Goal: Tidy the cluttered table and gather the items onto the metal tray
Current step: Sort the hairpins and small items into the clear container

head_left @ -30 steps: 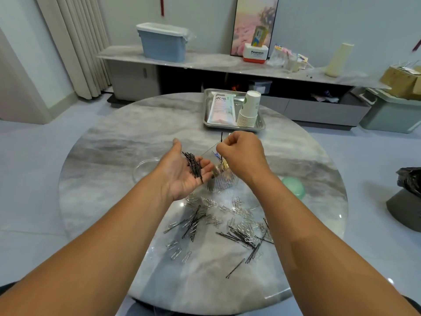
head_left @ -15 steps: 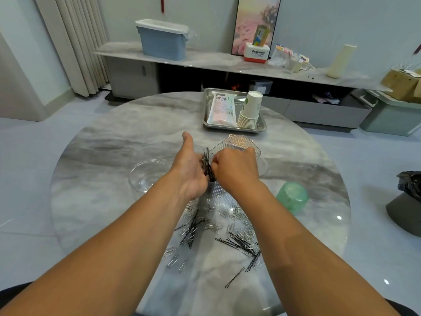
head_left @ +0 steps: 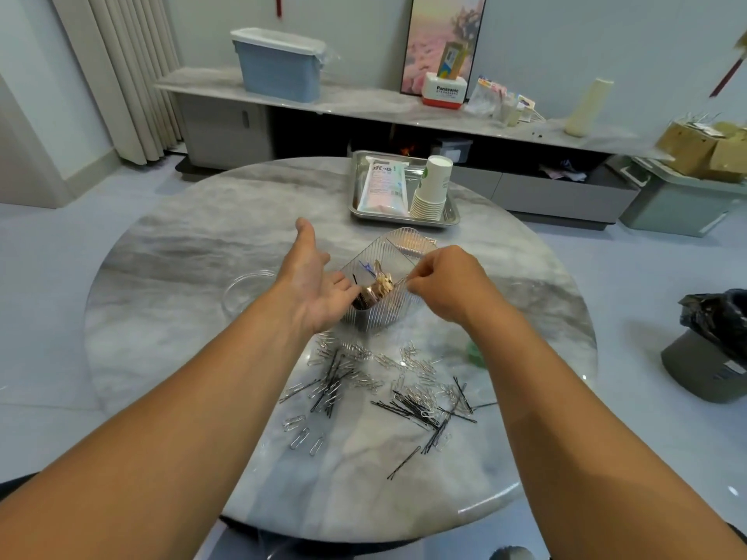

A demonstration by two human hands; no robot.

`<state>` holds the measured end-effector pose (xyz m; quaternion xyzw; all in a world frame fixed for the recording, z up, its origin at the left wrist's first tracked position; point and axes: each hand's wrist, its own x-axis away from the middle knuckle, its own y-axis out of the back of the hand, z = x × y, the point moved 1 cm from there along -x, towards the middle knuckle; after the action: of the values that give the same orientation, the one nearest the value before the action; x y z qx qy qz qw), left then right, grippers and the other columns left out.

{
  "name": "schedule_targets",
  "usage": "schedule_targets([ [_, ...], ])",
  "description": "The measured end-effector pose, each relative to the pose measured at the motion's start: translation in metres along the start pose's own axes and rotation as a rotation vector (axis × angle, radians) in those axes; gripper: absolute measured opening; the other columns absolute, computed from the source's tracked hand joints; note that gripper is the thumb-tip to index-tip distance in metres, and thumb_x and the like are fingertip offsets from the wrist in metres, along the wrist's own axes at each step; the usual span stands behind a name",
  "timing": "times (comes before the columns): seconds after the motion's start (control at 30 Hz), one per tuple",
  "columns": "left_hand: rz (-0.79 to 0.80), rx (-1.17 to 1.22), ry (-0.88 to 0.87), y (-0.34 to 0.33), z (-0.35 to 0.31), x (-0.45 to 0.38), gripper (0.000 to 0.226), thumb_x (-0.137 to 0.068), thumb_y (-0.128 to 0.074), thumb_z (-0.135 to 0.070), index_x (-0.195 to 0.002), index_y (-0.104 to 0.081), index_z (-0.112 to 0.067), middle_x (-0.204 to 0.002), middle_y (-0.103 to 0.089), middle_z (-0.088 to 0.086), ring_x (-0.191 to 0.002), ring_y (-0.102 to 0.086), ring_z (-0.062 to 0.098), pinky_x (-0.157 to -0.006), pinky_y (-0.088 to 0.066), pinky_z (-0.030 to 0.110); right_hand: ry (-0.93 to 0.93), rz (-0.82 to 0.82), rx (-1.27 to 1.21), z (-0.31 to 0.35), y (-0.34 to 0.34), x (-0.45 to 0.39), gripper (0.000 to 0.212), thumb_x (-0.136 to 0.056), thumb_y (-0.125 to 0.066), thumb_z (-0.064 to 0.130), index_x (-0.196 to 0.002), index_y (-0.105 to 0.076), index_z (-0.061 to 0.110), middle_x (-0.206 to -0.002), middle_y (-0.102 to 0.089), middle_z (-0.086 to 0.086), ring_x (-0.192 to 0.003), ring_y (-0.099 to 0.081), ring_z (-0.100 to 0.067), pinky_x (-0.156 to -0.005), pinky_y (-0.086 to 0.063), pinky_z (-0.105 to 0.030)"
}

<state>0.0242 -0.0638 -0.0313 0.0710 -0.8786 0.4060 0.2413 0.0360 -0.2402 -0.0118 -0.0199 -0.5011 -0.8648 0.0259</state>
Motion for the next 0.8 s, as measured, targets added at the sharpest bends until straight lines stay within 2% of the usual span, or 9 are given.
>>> schedule_targets([
  [0.07,-0.062,-0.096,-0.049,0.004,-0.001,0.001,0.077,-0.102,-0.039,-0.060,-0.158,-0.024,-0.009,-0.156,-0.033,0.026,-0.143,-0.040,0.037,-0.113,-0.040,0.045,-0.050,0.132,0.105,-0.009,0.005,0.007,0.013,-0.092,-0.068,0.012,-0.097,-0.075,0.002,-0.096,-0.075,-0.016,-0.088,-0.071,-0.030,-0.084,-0.060,-0.051],
  [0.13,-0.152,-0.309,-0.095,0.011,0.000,0.004,0.048,-0.107,-0.046,-0.037,-0.143,-0.046,-0.005,-0.124,-0.060,0.019,-0.108,-0.063,0.027,-0.091,-0.055,0.036,-0.126,0.294,0.273,-0.018,0.006,0.015,0.019,-0.091,-0.071,0.010,-0.108,-0.072,0.000,-0.106,-0.074,-0.015,-0.099,-0.072,-0.030,-0.092,-0.058,-0.048],
  [0.2,-0.199,-0.672,-0.132,0.022,0.002,0.008,0.017,-0.103,-0.054,-0.014,-0.116,-0.060,-0.006,-0.096,-0.064,0.010,-0.078,-0.061,0.018,-0.066,-0.052,0.027,-0.206,0.406,0.376,-0.031,0.006,0.023,0.027,-0.091,-0.073,0.010,-0.116,-0.069,0.002,-0.110,-0.074,-0.013,-0.102,-0.072,-0.028,-0.095,-0.058,-0.045],
  [0.3,-0.164,-1.282,-0.120,0.041,0.010,0.016,0.008,-0.093,-0.067,-0.006,-0.099,-0.067,-0.012,-0.089,-0.066,0.006,-0.073,-0.059,0.016,-0.054,-0.043,0.022,-0.200,0.433,0.438,-0.051,-0.001,0.035,0.033,-0.087,-0.075,0.011,-0.119,-0.068,0.006,-0.115,-0.072,-0.015,-0.094,-0.068,-0.028,-0.093,-0.058,-0.044],
  [0.37,-0.137,-1.604,-0.092,0.048,0.016,0.022,0.016,-0.086,-0.079,-0.012,-0.100,-0.072,-0.012,-0.083,-0.066,0.003,-0.074,-0.060,0.018,-0.058,-0.045,0.023,-0.180,0.446,0.455,-0.061,-0.007,0.040,0.035,-0.087,-0.074,0.011,-0.122,-0.067,0.008,-0.120,-0.069,-0.015,-0.093,-0.062,-0.027,-0.093,-0.056,-0.041],
  [0.47,-0.146,-1.902,-0.050,0.053,0.026,0.031,0.032,-0.077,-0.088,-0.027,-0.102,-0.077,-0.009,-0.090,-0.071,0.006,-0.086,-0.066,0.024,-0.080,-0.056,0.031,-0.157,0.463,0.450,-0.068,-0.015,0.047,0.039,-0.087,-0.074,0.011,-0.125,-0.066,0.009,-0.124,-0.067,-0.015,-0.110,-0.065,-0.032,-0.092,-0.053,-0.039],
  [0.63,-0.146,-1.964,-0.092,0.061,0.045,0.031,0.034,-0.074,-0.089,-0.034,-0.092,-0.074,-0.009,-0.088,-0.074,0.006,-0.087,-0.069,0.026,-0.085,-0.058,0.038,-0.103,0.440,0.378,-0.076,-0.018,0.058,0.032,-0.079,-0.083,0.008,-0.108,-0.069,0.007,-0.080,-0.064,0.000,-0.074,-0.060,-0.021,-0.056,-0.049,-0.024],
  [0.73,-0.156,-1.957,-0.130,0.065,0.047,0.026,0.021,-0.079,-0.086,-0.027,-0.090,-0.077,-0.012,-0.090,-0.075,0.007,-0.092,-0.070,0.028,-0.085,-0.058,0.037,-0.114,0.378,0.242,-0.081,-0.022,0.056,0.016,-0.082,-0.082,0.008,-0.092,-0.070,0.009,-0.086,-0.067,-0.005,-0.080,-0.061,-0.021,-0.074,-0.056,-0.032],
  [0.8,-0.129,-1.944,-0.149,0.067,0.048,0.023,0.008,-0.084,-0.081,-0.020,-0.086,-0.079,-0.013,-0.088,-0.076,0.007,-0.091,-0.070,0.027,-0.081,-0.058,0.035,-0.119,0.351,0.196,-0.084,-0.024,0.054,0.015,-0.085,-0.079,0.007,-0.080,-0.066,0.011,-0.081,-0.065,-0.005,-0.079,-0.059,-0.021,-0.068,-0.052,-0.028],
])
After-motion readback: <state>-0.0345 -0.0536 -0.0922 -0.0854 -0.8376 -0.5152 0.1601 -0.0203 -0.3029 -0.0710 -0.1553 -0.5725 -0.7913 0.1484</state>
